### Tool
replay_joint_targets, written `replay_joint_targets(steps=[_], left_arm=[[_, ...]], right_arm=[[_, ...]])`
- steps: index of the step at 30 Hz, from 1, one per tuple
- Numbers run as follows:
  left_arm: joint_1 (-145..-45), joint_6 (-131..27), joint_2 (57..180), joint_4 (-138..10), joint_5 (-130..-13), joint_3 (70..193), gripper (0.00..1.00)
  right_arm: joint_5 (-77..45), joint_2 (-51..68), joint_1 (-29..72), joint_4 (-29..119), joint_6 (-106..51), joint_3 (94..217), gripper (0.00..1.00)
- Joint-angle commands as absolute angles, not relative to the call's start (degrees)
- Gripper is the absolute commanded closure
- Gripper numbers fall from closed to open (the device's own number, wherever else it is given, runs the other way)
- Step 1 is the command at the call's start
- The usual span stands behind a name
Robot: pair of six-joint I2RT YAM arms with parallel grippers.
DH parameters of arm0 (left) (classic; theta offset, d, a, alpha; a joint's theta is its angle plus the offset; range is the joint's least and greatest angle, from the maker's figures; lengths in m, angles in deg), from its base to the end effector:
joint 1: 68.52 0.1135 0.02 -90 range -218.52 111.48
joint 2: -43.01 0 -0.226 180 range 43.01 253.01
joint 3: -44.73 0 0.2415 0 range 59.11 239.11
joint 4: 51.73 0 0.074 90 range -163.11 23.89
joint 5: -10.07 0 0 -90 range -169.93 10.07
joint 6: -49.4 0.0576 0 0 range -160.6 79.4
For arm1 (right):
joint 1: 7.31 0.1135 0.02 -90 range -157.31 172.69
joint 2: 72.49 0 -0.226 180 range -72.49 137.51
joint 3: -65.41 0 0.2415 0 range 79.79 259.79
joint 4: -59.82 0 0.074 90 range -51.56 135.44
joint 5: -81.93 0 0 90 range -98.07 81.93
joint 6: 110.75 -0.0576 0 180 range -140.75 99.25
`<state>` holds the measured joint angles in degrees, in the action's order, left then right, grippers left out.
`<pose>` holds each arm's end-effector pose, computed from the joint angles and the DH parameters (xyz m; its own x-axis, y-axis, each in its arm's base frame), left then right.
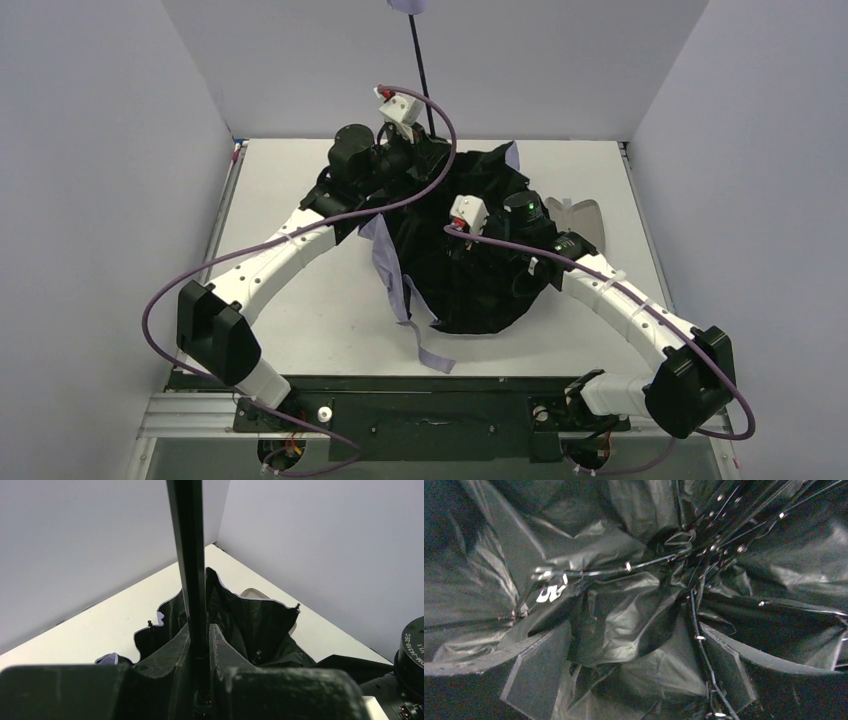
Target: Open the umbrella
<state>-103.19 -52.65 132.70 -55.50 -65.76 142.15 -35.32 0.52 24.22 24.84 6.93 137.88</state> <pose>0.3108 -0.2321 0.3809 -0.1015 -0.1759 -0.9792 0.7477 0.6358 -0.1917 0.2397 0.1780 0.2546 -0.0750 -0.5305 -0.8443 -0.9230 0.3573 -0.1425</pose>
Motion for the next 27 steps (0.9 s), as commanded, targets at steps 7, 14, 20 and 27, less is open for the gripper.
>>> replay_joint_targets(steps=[7, 14, 20, 27], left_arm=[[-96.8, -50.5, 133.3, -54.5, -69.7, 149.6, 1.0], [-105.0, -40.4, 129.7, -57.9, -64.9, 142.3, 1.0], [-94.5, -43.7, 132.7, -57.2, -70.9, 146.3, 1.0], [-101.6, -47.6, 136.7, -74.9, -64.2, 157.7, 1.0]], right_arm=[[-42.7, -1.5, 17.4, 12.6, 8.4, 135.3, 0.14], [-47.2, -5.8, 16.7, 11.3, 6.4, 139.2, 0.14], [-46.9, -11.0, 14.5, 18.8, -5.8, 143.7, 0.13], [-41.9, -12.9, 8.8, 27.6, -17.4, 144.1, 0.13]])
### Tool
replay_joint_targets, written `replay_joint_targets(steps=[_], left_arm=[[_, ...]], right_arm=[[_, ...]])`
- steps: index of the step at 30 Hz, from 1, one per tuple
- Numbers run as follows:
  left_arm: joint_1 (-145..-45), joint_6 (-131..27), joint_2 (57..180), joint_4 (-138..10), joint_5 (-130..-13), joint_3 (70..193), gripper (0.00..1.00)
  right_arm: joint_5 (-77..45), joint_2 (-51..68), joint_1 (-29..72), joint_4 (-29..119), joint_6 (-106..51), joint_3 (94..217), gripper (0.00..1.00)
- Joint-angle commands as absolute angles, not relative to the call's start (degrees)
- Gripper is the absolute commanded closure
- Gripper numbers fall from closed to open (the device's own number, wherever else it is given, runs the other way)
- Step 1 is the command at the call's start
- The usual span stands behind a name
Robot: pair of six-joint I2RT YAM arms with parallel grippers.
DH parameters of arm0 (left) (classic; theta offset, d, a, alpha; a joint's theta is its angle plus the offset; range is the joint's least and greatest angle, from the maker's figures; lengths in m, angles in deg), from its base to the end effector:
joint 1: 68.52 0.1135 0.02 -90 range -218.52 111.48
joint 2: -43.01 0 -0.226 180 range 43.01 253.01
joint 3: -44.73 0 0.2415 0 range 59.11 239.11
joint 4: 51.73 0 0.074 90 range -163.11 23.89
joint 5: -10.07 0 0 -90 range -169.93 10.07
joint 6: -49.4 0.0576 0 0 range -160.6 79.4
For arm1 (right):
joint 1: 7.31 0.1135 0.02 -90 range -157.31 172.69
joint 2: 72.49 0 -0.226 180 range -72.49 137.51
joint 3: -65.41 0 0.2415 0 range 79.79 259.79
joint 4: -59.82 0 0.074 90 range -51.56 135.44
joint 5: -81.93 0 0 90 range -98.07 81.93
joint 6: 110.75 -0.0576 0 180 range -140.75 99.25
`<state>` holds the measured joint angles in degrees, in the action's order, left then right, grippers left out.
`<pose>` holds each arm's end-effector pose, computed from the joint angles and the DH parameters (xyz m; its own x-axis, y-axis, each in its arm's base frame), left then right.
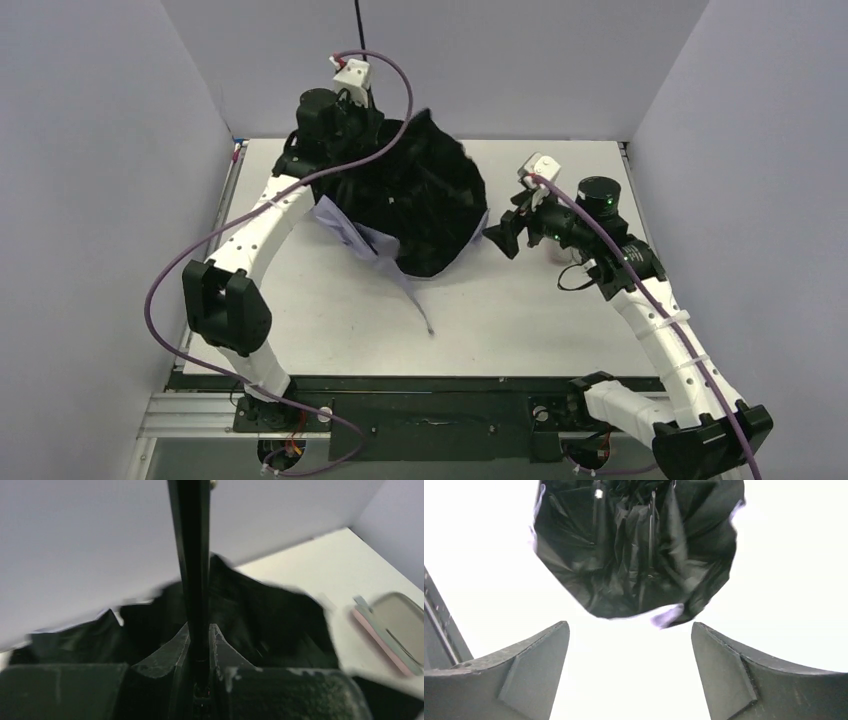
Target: Open the umbrella
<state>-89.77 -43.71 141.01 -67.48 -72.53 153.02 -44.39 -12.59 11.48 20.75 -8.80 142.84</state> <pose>0.3884 -0.1590 0.3680 -0.1145 -0.0132 -0.9933 0.4734 0.8784 -0.0662 0.2247 0.1125 0.3376 -0.1783 -0.2369 -0.9550 -0.8361 0.5482 0.0202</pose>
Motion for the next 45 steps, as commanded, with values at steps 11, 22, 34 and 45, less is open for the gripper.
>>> replay_joint_targets(steps=[11, 22, 34, 45], left_arm=[[-95.4, -41.5, 135.2, -81.5, -36.2, 158.5, 1.0], [-99.4, -28.0, 127.7, -81.7, -21.4, 147.6, 1.0], [-104.6, -20.2, 125.2, -87.7, -19.8, 145.7, 1.0], [-105.7, -20.0, 125.4, -87.1, -21.9, 145.9, 1.0]], right_arm=[[-38.8, -14.0, 1.1, 25.4, -19.1, 145.1, 0.16], [-40.6, -9.9, 6.7, 26.2, -20.2, 148.8, 0.16], [-40.6, -2.3, 16.4, 29.0, -20.3, 150.4, 0.12], [-44.0, 6.0, 17.3, 29.9, -22.3, 153.6, 0.14]])
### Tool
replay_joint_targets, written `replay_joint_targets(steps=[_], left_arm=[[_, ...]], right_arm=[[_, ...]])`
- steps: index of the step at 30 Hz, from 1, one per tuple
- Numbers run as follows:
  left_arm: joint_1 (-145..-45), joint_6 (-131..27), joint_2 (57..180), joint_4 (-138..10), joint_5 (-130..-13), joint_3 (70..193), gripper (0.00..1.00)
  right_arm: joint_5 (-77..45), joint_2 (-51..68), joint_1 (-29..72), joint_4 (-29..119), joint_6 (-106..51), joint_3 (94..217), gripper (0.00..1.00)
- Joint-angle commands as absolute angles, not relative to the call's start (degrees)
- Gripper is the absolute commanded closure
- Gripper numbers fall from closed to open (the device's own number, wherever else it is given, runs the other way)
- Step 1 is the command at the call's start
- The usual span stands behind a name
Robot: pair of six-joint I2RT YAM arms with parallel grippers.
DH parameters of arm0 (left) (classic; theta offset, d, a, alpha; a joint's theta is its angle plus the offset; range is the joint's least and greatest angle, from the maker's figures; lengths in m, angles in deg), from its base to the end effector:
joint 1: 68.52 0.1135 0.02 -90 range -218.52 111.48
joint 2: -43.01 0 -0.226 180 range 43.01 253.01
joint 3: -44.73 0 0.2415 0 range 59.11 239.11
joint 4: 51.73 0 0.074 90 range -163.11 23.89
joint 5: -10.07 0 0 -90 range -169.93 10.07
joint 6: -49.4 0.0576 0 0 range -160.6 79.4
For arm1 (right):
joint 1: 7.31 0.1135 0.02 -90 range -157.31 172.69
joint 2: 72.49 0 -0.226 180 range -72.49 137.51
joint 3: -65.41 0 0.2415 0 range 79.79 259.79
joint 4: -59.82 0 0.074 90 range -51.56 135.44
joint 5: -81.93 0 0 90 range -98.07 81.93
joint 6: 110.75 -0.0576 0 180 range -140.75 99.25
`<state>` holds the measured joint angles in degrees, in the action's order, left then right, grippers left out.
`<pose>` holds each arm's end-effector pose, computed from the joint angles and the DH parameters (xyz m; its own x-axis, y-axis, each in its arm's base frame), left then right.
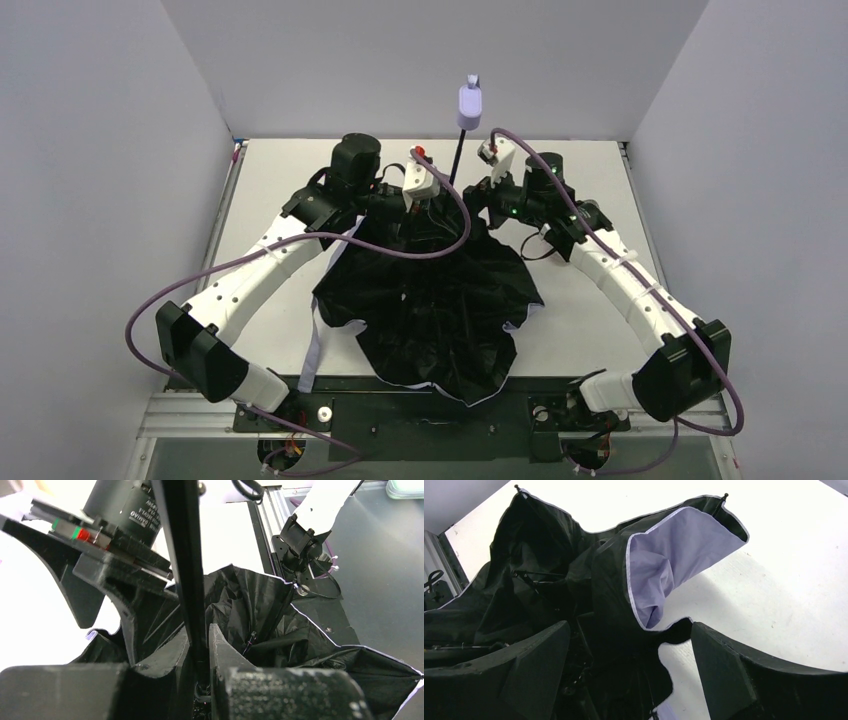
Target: Open the umbrella
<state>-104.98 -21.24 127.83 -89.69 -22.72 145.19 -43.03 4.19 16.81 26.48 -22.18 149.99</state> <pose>0.2362 -0.2347 0.3637 0.0259 0.2041 -0.9786 0.9950 -0.0999 0.0055 0.2755 0.1595 0.3145 -0.4121 -0.1621 -0.8966 -0.7971 0.5408 0.2686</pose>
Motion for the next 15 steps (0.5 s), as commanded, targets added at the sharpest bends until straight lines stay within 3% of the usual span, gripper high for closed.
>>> replay_joint_targets(steps=[1, 4, 6, 8, 10, 12, 15], left_arm=[[-105.8, -20.1, 125.4, -87.0, -22.0, 145.9, 1.0], [-106.4, -20.2, 125.7, -86.9, -22.5, 146.0, 1.0], [-106.7, -20.1, 125.8, -86.8, -22.8, 146.0, 1.0], [-106.8, -20.2, 125.9, -86.9, -23.0, 146.1, 1.0], [-106.8, -20.1, 125.7, -87.1, -23.2, 146.1, 1.0], [-106.8, -19.6, 125.7, -87.8, -23.2, 146.1, 1.0], [-106.9, -19.0, 125.4, -88.7, -23.2, 146.2, 1.0]], right_arm=[[-43.9, 7.0, 17.3, 29.9, -21.9, 154.1, 0.14], [-44.6, 8.8, 17.5, 30.2, -21.9, 156.3, 0.14], [-44.8, 9.8, 17.4, 30.5, -22.1, 157.8, 0.22], [-45.2, 10.2, 17.3, 30.4, -21.9, 158.9, 0.44], [-45.8, 10.0, 17.1, 29.9, -20.6, 159.5, 0.89], [-45.5, 9.1, 16.6, 29.8, -18.9, 159.6, 1.0], [-43.4, 7.6, 14.2, 29.9, -18.4, 159.3, 1.0]])
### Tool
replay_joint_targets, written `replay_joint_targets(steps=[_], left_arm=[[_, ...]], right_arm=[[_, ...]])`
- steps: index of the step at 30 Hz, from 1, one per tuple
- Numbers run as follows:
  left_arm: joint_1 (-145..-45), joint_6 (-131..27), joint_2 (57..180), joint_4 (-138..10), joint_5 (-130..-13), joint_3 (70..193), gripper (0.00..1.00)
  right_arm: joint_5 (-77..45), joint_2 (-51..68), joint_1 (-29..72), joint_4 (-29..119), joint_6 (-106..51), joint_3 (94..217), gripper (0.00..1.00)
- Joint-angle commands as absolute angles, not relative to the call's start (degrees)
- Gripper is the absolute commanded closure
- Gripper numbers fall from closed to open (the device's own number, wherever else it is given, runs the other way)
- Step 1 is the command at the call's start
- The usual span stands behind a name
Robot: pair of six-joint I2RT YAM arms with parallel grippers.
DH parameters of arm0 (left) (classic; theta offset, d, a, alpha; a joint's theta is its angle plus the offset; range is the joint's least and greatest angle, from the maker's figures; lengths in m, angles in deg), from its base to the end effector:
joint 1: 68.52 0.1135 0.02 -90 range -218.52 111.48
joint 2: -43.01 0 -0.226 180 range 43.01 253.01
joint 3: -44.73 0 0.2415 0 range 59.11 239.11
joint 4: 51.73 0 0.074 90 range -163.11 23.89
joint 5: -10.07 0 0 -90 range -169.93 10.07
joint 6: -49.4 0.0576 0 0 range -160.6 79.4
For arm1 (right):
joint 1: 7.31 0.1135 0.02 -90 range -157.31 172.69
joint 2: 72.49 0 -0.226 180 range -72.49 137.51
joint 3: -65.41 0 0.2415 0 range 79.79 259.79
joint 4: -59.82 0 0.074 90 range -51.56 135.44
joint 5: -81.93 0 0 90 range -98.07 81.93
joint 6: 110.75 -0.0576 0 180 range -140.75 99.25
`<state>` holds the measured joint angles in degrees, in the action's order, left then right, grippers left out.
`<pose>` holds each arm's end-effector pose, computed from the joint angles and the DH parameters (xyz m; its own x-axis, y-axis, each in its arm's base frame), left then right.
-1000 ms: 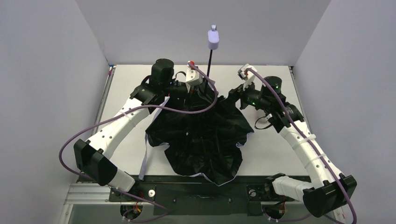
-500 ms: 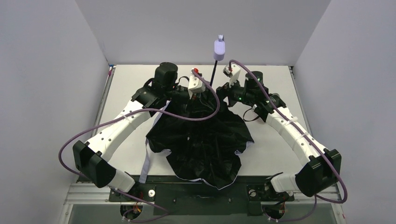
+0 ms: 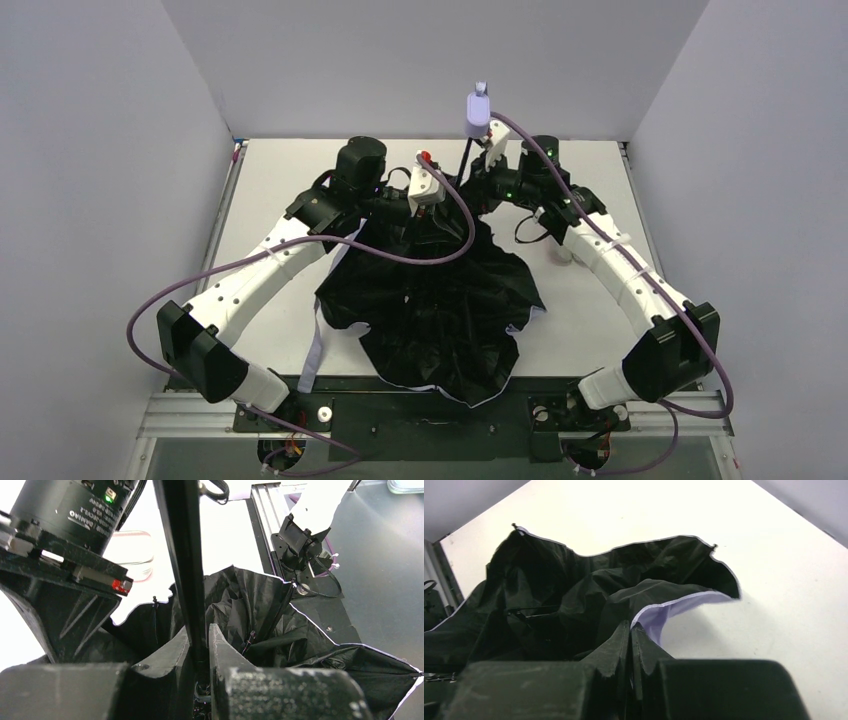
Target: Open the umbrella
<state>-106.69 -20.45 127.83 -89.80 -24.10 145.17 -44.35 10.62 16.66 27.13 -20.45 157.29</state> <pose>0.2304 -0.2417 0.3630 0.0448 0.2109 -0.9765 0.9936 -0.1104 0.0218 0.2983 0.1699 0.3259 -0.3662 -0.1674 -0.9154 -0.8237 0.5160 0.2351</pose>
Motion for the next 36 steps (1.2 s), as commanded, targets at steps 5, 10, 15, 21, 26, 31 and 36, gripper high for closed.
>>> replay_joint_targets(steps=[5, 10, 15, 21, 26, 31, 36], left_arm=[[-106.9, -18.7, 125.0, -89.6, -22.9, 146.2, 1.0], [-107.2, -18.4, 124.7, -89.8, -23.1, 146.4, 1.0], [-107.1, -18.4, 124.5, -89.3, -24.4, 147.0, 1.0], [-107.1, -22.0, 123.8, -82.7, -34.4, 144.4, 1.0], [-107.1, -26.4, 123.9, -69.1, -47.5, 138.9, 1.0], [-107.1, -28.1, 126.1, -64.0, -50.6, 138.8, 1.0], [-107.1, -30.7, 127.0, -58.8, -55.7, 138.9, 1.0]], right_arm=[[-40.5, 5.8, 6.4, 35.4, -22.0, 155.8, 1.0], [-40.4, 6.8, 3.9, 33.1, -20.2, 153.0, 1.0], [-37.6, 8.7, 4.4, 27.8, -9.7, 149.1, 1.0], [-32.4, 10.9, 1.9, 26.9, -7.0, 150.2, 0.96], [-38.3, 10.7, 0.9, 23.8, -16.6, 158.2, 0.29], [-44.6, 5.3, 2.3, 27.7, -27.2, 157.4, 0.26], [-45.1, 0.6, 7.3, 33.3, -37.1, 150.9, 0.52]])
